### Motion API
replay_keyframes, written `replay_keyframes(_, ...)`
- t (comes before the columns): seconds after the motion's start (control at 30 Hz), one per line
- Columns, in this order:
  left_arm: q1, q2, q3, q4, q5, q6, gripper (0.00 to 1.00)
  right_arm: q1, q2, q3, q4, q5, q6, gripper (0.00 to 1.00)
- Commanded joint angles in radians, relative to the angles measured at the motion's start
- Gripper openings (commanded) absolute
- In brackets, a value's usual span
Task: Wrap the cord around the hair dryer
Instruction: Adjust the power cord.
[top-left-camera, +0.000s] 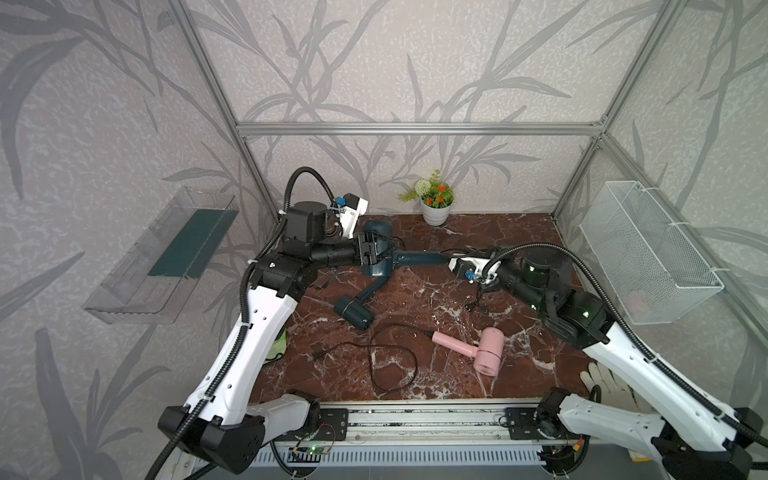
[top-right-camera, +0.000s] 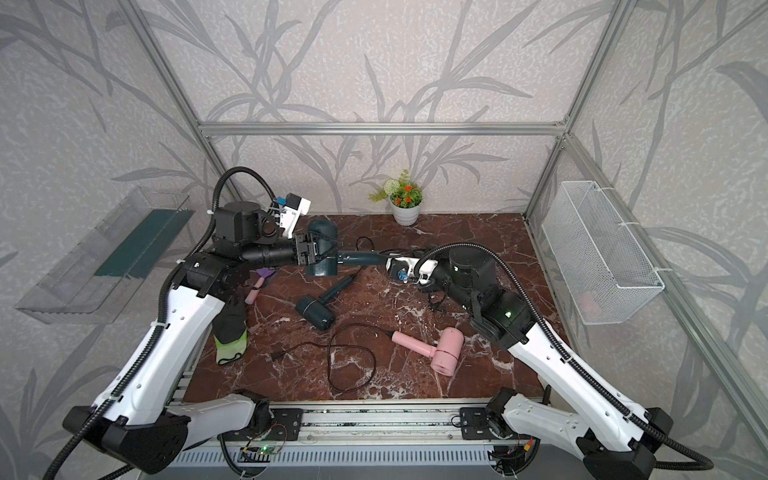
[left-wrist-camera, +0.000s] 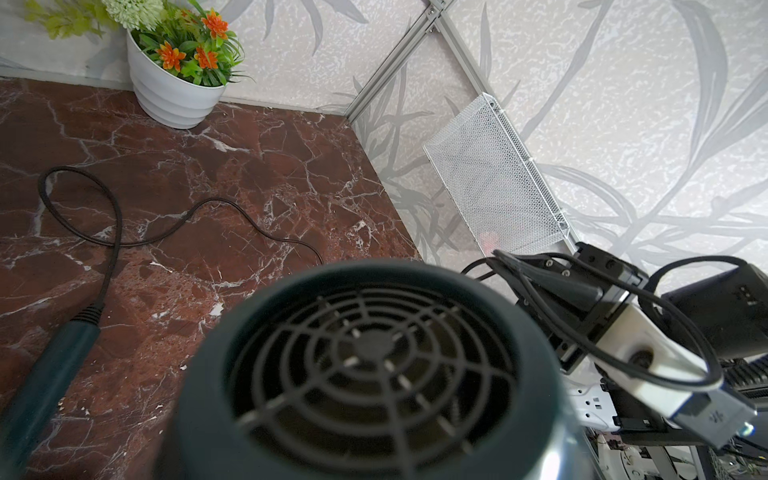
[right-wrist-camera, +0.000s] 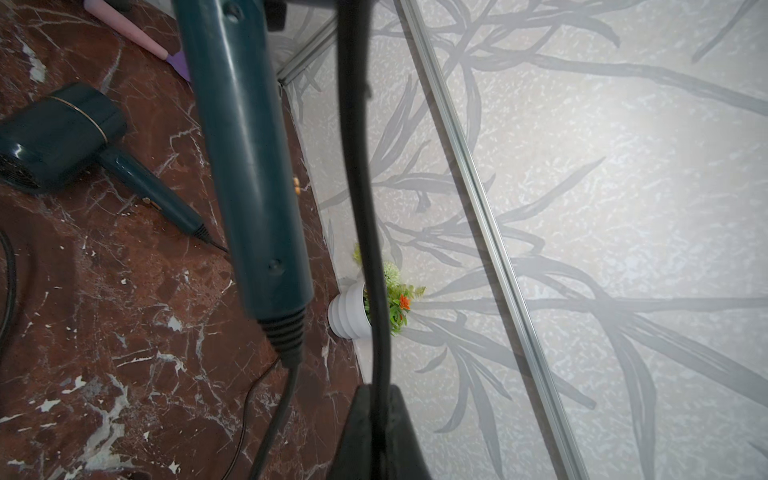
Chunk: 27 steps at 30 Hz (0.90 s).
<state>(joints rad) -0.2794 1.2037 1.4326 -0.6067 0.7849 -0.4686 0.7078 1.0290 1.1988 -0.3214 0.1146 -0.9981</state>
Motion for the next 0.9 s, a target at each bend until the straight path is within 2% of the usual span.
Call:
replay_keyframes(0.0,0.038,-0.032,-0.051,0.062,-0.097,-0.051,0.0,-0.012,-0.01,0.051,-0.093,-0.036,0.01,0.0)
replay_keyframes(0.07,0.039,-0.035,-0.105,0.17,-0.151,-0.132,0.0,0.022,-0.003,0.056,-0.133,-0.106,0.084,0.0)
replay_keyframes(0.23,0.017,0.038,-0.155,0.426,-0.104,-0.301,0.0,0.127,0.079,0.044,-0.074,-0.341,0.299,0.0)
replay_keyframes(0.37,-0.016,0.092,-0.144,0.598,-0.06,-0.422,0.0,0.189,0.209,0.033,-0.09,-0.431,0.327,0.0)
replay_keyframes(0.43,-0.016,0.096,-0.134,0.647,-0.057,-0.455,0.0,0.19,0.244,0.006,-0.104,-0.419,0.306,0.0)
replay_keyframes(0.5,-0.014,0.086,-0.1,0.622,-0.074,-0.436,0.0,0.171,0.233,-0.054,-0.073,-0.379,0.304,0.0)
replay_keyframes(0.67,-0.004,0.074,-0.014,0.558,-0.09,-0.398,0.0,0.091,0.092,-0.278,0.15,-0.398,0.401,0.0)
replay_keyframes(0.7,-0.004,0.074,-0.003,0.557,-0.09,-0.399,0.0,0.085,0.075,-0.301,0.164,-0.404,0.414,0.03)
replay_keyframes(0.77,-0.004,0.077,0.019,0.557,-0.087,-0.401,0.0,0.07,0.036,-0.348,0.2,-0.41,0.456,0.38)
replay_keyframes(0.83,-0.004,0.078,0.036,0.557,-0.081,-0.403,0.0,0.045,-0.015,-0.403,0.269,-0.421,0.519,0.62)
replay_keyframes(0.87,-0.003,0.077,0.044,0.553,-0.082,-0.402,0.0,0.025,-0.045,-0.438,0.315,-0.436,0.56,0.79)
